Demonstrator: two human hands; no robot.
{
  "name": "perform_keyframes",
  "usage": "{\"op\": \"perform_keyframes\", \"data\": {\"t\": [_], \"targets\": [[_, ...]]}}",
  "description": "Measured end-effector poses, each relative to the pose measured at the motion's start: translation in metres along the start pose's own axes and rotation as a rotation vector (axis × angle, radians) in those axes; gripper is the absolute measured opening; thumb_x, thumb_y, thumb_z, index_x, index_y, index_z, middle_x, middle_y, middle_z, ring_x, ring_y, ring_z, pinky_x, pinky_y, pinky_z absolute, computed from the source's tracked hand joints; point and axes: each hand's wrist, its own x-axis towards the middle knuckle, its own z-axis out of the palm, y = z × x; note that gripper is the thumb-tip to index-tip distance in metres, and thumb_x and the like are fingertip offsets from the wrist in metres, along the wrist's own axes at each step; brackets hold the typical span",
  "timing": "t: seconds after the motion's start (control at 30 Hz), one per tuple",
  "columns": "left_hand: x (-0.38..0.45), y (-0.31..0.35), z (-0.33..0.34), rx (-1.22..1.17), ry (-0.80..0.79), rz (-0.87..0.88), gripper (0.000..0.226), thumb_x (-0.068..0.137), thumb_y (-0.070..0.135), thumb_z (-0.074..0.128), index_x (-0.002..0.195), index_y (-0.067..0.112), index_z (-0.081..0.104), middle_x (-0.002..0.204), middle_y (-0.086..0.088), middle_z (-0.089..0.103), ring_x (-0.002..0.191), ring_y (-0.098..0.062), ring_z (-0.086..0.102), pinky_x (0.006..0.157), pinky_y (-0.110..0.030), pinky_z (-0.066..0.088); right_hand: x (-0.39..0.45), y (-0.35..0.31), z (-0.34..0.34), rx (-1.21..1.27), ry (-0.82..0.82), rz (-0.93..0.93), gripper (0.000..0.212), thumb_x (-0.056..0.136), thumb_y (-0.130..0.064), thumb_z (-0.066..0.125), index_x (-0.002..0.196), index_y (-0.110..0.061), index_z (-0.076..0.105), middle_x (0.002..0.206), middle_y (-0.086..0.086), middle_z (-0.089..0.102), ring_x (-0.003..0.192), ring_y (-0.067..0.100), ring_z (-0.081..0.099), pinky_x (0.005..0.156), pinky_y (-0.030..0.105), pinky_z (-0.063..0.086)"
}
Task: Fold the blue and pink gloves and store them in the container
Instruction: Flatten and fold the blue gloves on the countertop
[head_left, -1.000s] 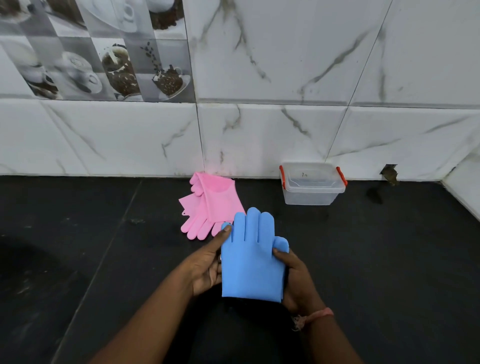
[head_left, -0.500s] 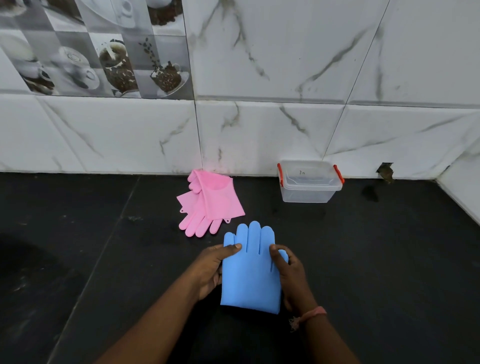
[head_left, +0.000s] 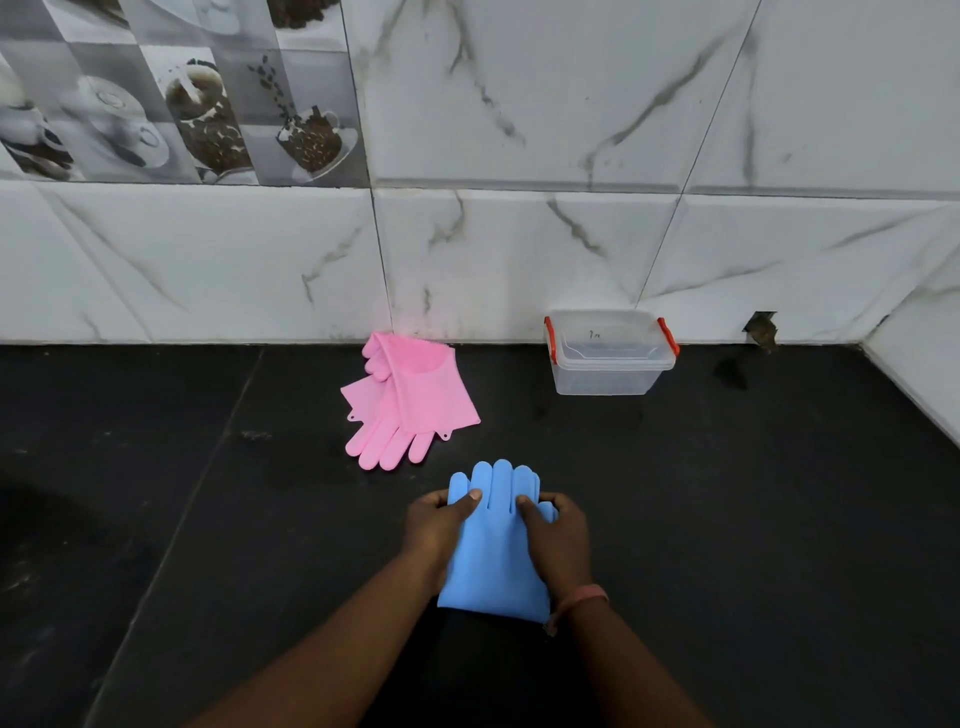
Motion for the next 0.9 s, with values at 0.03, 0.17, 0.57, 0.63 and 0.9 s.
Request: {"op": "perform_keyframes", "data": {"t": [0.03,0.17,0.57,0.63,0.9], "targets": [[0.001,0.000,-0.001,-0.024,-0.011,-0.014,0.034,0.091,0.022,0.076,0.120,0.005,0.070,0.111,-0.015,0.076,0.101,-0.036,0.073,0.094,-0.053,0.059,0.003,0.000,-0.002,0.008,-0.010,0.027,0.018,0.091,-0.032,0.069,0.097,-0.015,0.065,0.094,0.002,0.068,0.086,0.017,0.064,0.062,0.024,0.045],[0.008,0.003,-0.004,-0.129,-0.048,-0.087,0.028,0.096,0.015,0.068,0.123,0.009,0.068,0.114,-0.017,0.076,0.103,-0.040,0.073,0.096,-0.061,0.056,0.016,0.005,-0.024,0.192,-0.218,0.167,0.019,0.093,-0.035,0.067,0.107,-0.023,0.070,0.106,0.003,0.073,0.096,0.021,0.070,0.072,0.032,0.056],[0.028,0.044,0.094,-0.192,-0.200,-0.218,0.031,0.090,0.013,0.074,0.120,0.006,0.070,0.107,-0.015,0.078,0.092,-0.031,0.076,0.067,-0.040,0.061,0.072,-0.025,-0.095,0.247,0.146,0.133,0.008,0.087,-0.010,0.072,0.093,-0.013,0.076,0.097,0.009,0.075,0.092,0.029,0.069,0.085,0.048,0.059],[0.031,0.047,0.112,-0.205,-0.214,-0.196,0.033,0.091,0.011,0.074,0.123,0.004,0.069,0.113,-0.016,0.077,0.096,-0.031,0.075,0.074,-0.042,0.060,0.087,-0.031,-0.105,0.193,0.191,0.103,0.008,0.087,-0.008,0.071,0.092,-0.013,0.075,0.098,0.009,0.074,0.085,0.021,0.067,0.073,0.035,0.058],[0.046,0.043,0.159,0.050,-0.014,-0.015,0.044,0.086,0.014,0.081,0.125,-0.001,0.066,0.122,-0.020,0.072,0.106,-0.034,0.071,0.097,-0.045,0.058,0.129,-0.031,-0.118,-0.162,0.251,0.064,0.021,0.090,-0.018,0.069,0.109,-0.008,0.068,0.112,0.010,0.069,0.094,0.021,0.059,0.082,0.029,0.045]]}}
